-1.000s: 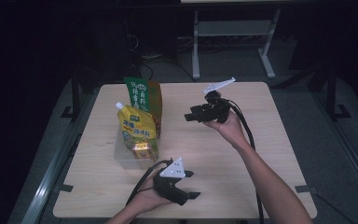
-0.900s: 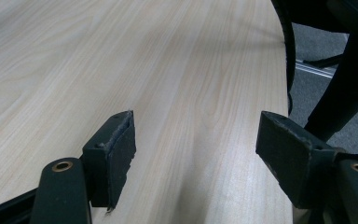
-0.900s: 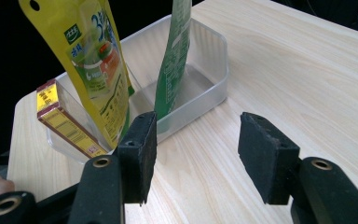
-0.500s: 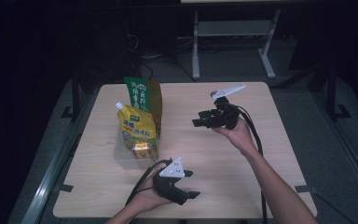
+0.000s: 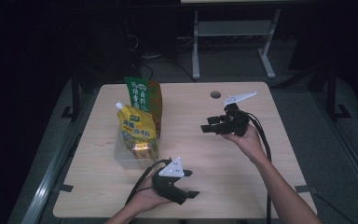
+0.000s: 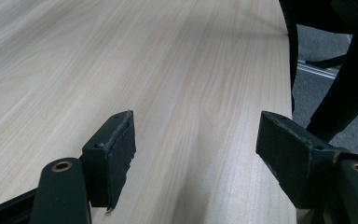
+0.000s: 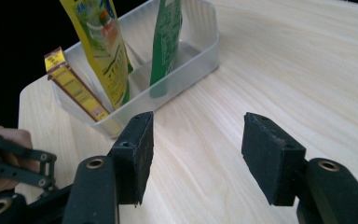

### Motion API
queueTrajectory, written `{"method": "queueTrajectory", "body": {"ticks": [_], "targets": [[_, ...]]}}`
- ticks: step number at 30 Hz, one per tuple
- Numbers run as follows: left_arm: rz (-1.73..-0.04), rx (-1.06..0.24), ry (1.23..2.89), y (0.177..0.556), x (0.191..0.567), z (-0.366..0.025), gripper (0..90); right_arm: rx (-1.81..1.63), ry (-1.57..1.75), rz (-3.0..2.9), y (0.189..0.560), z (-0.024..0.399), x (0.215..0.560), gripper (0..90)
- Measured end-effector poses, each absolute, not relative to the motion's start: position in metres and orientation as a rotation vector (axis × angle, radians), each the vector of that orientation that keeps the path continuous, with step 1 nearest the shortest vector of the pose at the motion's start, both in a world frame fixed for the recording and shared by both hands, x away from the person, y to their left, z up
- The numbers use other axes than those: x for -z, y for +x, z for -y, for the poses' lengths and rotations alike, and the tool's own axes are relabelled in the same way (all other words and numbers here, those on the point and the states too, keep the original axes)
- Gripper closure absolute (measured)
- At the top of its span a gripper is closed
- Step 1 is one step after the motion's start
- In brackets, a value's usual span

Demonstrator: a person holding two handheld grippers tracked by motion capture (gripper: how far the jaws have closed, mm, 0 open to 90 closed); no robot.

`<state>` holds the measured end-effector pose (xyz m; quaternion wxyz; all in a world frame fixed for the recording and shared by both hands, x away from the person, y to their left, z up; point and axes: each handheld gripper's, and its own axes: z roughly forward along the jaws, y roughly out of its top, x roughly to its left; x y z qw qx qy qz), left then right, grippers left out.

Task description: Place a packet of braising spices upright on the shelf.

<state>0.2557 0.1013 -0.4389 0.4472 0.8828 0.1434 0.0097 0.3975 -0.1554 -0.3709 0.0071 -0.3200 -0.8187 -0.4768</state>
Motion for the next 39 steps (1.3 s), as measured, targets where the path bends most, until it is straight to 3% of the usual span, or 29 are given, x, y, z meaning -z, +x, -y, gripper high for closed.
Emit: {"method": "queueTrajectory", "body": {"ticks": [39], "targets": [[-0.360,-0.040,2.193,0.257,0.438,-0.104,27.6,1.477,-1.059,2.512,0.355,0.201,0.394,39.6]]}}
